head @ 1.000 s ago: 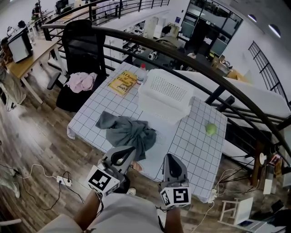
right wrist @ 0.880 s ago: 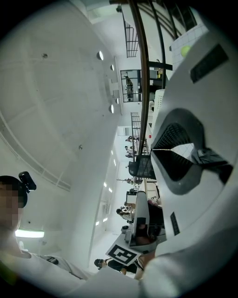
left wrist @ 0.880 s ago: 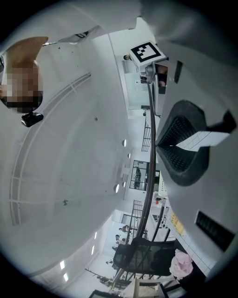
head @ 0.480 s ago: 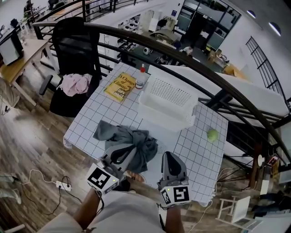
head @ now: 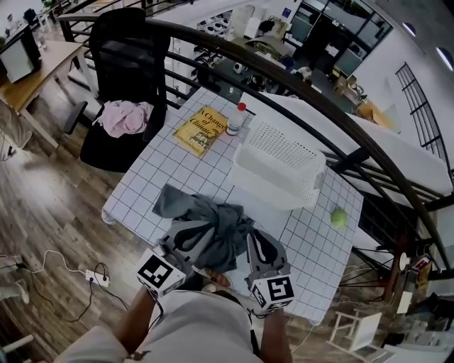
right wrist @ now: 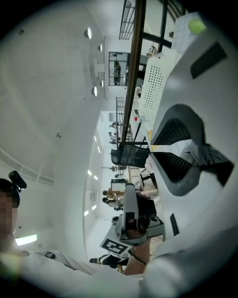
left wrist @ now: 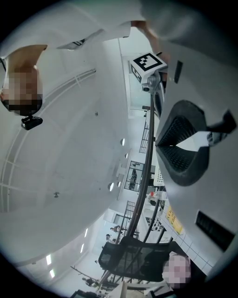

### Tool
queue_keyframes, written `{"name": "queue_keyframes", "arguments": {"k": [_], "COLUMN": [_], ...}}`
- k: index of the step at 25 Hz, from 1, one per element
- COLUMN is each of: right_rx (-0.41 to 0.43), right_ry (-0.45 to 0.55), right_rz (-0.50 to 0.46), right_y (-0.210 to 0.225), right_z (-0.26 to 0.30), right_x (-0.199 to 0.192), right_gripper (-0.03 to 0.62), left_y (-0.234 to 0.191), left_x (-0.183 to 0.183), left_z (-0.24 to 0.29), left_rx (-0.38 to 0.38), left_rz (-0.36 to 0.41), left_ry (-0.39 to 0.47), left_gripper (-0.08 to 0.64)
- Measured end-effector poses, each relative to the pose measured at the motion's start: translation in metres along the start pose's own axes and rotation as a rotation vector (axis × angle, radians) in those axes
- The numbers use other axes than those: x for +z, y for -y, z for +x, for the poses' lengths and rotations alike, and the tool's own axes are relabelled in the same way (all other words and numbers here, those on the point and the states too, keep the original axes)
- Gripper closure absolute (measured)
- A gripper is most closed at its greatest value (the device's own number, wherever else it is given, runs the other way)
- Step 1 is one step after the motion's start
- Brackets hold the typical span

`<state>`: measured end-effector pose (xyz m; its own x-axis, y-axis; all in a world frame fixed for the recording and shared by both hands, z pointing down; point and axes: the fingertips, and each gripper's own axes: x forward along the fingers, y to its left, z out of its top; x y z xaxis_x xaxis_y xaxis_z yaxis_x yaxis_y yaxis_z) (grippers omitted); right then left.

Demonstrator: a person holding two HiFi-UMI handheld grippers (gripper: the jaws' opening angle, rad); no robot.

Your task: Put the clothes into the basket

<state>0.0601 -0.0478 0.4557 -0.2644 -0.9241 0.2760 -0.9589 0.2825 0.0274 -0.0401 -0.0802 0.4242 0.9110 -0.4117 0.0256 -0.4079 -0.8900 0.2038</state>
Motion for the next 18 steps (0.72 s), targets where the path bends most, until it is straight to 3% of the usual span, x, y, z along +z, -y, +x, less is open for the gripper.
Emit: {"name": "queue_keyframes", "arguments": {"k": [4, 8, 12, 16, 18], "right_rx": [0.129, 0.200, 0.293, 0.384, 0.425], "right_ry": [-0.117, -0.211, -0.286, -0.362, -0.394], "right_rz": [-0.072, -0.152, -0.200, -0.242, -0.259], "right_y": [-0.015, -0.020, -0.027, -0.034, -0.037], "right_z": [0.024, 0.042, 0.053, 0.059, 0.063], "right_x": [-0.025, -0.051, -0.075, -0.100, -0.112], "right_gripper": [0.469, 0.405, 0.358, 0.316, 0.298], "left_y": [-0.006, -0.011, -0.015, -0.014, -0.015], "left_x": [-0.009, -0.017, -0.034, -0.029, -0.034], "left_z": [-0.002, -0.002, -0.009, -0.006, -0.007], "left_rx": [0.014, 0.042, 0.100, 0.145, 0.169], "left_rz": [-0.035, -0.040, -0.037, -0.037, -0.042], "left_ry": [-0.037, -0.029, -0.121, -0.043, -0.050], "left_gripper": [0.555, 0.555, 0.555, 0.555, 0.555]}}
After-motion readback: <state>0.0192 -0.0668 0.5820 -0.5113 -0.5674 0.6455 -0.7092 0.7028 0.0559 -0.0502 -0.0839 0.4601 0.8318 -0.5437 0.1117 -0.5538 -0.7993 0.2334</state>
